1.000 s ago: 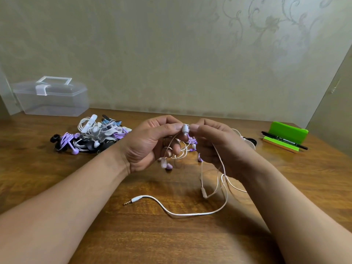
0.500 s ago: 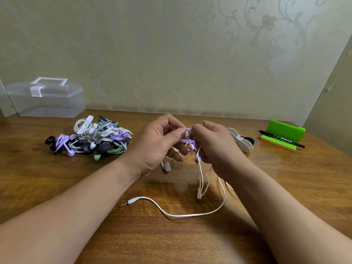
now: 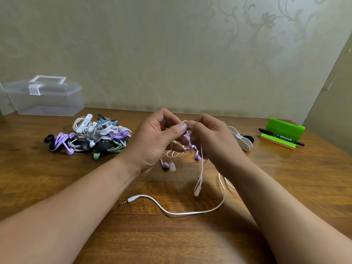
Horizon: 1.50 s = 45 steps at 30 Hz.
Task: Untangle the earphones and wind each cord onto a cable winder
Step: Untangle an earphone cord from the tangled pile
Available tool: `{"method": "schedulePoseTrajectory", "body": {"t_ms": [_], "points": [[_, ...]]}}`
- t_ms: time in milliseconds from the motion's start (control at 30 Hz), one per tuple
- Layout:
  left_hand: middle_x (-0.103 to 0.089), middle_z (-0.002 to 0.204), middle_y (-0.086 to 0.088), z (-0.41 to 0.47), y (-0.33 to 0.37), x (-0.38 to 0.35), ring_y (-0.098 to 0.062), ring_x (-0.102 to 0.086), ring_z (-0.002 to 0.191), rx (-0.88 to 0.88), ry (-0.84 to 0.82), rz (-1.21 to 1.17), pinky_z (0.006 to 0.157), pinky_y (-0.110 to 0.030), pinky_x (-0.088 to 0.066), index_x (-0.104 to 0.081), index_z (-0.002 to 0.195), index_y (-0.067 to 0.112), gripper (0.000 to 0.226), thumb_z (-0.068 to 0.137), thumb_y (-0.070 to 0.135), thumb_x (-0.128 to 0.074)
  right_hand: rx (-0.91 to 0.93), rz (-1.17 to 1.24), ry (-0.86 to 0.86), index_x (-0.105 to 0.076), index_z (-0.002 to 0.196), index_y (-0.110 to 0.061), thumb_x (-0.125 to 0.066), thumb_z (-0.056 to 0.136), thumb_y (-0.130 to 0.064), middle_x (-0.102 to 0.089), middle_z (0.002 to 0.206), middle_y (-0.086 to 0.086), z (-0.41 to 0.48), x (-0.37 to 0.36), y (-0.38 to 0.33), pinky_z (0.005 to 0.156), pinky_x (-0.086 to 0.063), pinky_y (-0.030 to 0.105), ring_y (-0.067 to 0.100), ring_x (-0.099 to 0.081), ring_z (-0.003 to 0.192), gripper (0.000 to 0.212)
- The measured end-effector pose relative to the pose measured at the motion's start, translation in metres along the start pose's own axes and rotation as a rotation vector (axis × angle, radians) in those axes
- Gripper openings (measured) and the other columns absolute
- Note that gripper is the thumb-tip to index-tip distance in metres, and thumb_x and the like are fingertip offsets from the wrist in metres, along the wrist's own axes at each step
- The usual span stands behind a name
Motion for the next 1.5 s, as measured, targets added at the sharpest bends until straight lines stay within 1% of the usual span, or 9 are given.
{"method": "schedulePoseTrajectory", "body": {"t_ms": [167,433,567,733,867,967,1133,1333,1500], "points": [[-0.068,0.09,-0.021,0.002,-0.002,0.003,-0.026,-0.073,0.074,0.074,0.001,-0.071,0.055,-0.03,-0.056,-0.06,0.101,0.008,0.006,0.099,0.003,-0.063,0.231,-0.183,0.073,-0.073,0.096,-0.02,-0.069,0.099,-0.021,-0.073,0.084,-0.001,-0.001,-0.004,0.0,0.068,-0.057,0.034,0.015,-0.071,0.081,0.005],[-0.066,0.074,-0.007,0.0,-0.007,0.005,-0.019,-0.061,0.052,0.079,-0.03,0.354,0.048,-0.052,-0.059,-0.055,0.102,0.034,0.017,0.104,0.018,-0.06,0.187,-0.092,-0.077,-0.071,0.102,-0.012,-0.066,0.1,-0.011,-0.071,0.079,0.007,-0.003,-0.006,0.001,0.055,-0.051,0.034,0.015,-0.063,0.062,0.005],[-0.055,0.055,0.005,0.005,-0.001,0.013,-0.01,-0.049,0.049,0.026,0.051,0.493,0.05,-0.026,-0.05,-0.069,0.1,0.029,0.02,0.1,0.012,-0.059,0.005,0.23,-0.235,-0.066,0.112,-0.005,-0.06,0.102,-0.002,-0.065,0.078,0.012,-0.002,-0.007,0.0,0.051,-0.051,0.031,0.018,-0.057,0.054,0.011],[-0.071,0.074,-0.005,0.011,0.004,0.026,-0.017,-0.049,0.043,0.079,0.208,0.288,0.042,-0.02,-0.037,-0.065,0.102,0.006,0.011,0.104,0.013,-0.057,-0.171,0.589,-0.233,-0.062,0.117,-0.003,-0.047,0.106,-0.001,-0.059,0.076,0.009,0.006,0.0,0.001,0.049,-0.053,0.029,0.013,-0.049,0.05,0.019],[-0.073,0.095,-0.015,0.009,0.001,0.021,-0.021,-0.051,0.044,0.131,0.231,0.132,0.036,-0.017,-0.03,-0.058,0.1,0.006,0.008,0.105,0.012,-0.054,-0.323,0.46,-0.312,-0.056,0.103,-0.007,-0.044,0.106,-0.01,-0.034,0.063,0.0,0.006,0.0,0.009,0.034,-0.022,0.017,0.007,-0.023,0.042,0.012],[-0.071,0.096,-0.009,0.007,0.001,0.019,-0.018,-0.05,0.049,0.157,0.214,0.075,0.037,-0.018,-0.028,-0.059,0.095,0.011,0.01,0.104,0.013,-0.055,-0.289,0.266,-0.301,-0.062,0.096,-0.009,-0.055,0.107,-0.024,-0.023,0.062,-0.002,0.006,0.002,0.012,0.036,-0.019,0.018,0.009,-0.018,0.045,0.02],[-0.071,0.086,-0.01,0.005,-0.003,0.017,-0.02,-0.054,0.048,0.17,0.279,0.064,0.041,-0.021,-0.026,-0.057,0.088,0.009,0.012,0.099,0.01,-0.054,-0.209,0.207,-0.204,-0.07,0.076,-0.016,-0.06,0.103,-0.018,-0.026,0.055,-0.004,0.006,0.005,0.009,0.037,-0.023,0.019,0.011,-0.021,0.044,0.029],[-0.071,0.072,-0.007,0.004,-0.004,0.013,-0.018,-0.052,0.039,0.26,0.163,-0.082,0.039,-0.022,-0.021,-0.05,0.101,0.009,0.005,0.106,0.012,-0.05,-0.188,0.237,-0.228,-0.06,0.082,-0.014,-0.068,0.098,-0.031,-0.022,0.056,-0.002,0.006,0.007,0.007,0.04,-0.02,0.018,0.013,-0.016,0.046,0.025],[-0.069,0.081,-0.01,0.003,-0.004,0.011,-0.014,-0.048,0.037,0.28,0.077,-0.073,0.045,-0.028,-0.024,-0.054,0.101,0.01,0.008,0.106,0.016,-0.053,-0.111,0.246,-0.121,-0.06,0.066,-0.021,-0.068,0.1,-0.021,-0.046,0.062,0.001,0.01,0.01,0.01,0.051,-0.033,0.026,0.014,-0.037,0.052,0.035]]}}
Point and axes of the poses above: each hand's wrist, its own z-axis towards the middle knuckle, its own x-axis out of the back of the hand, y = z × x, the point moved 3 cm from there along z, towards the middle knuckle
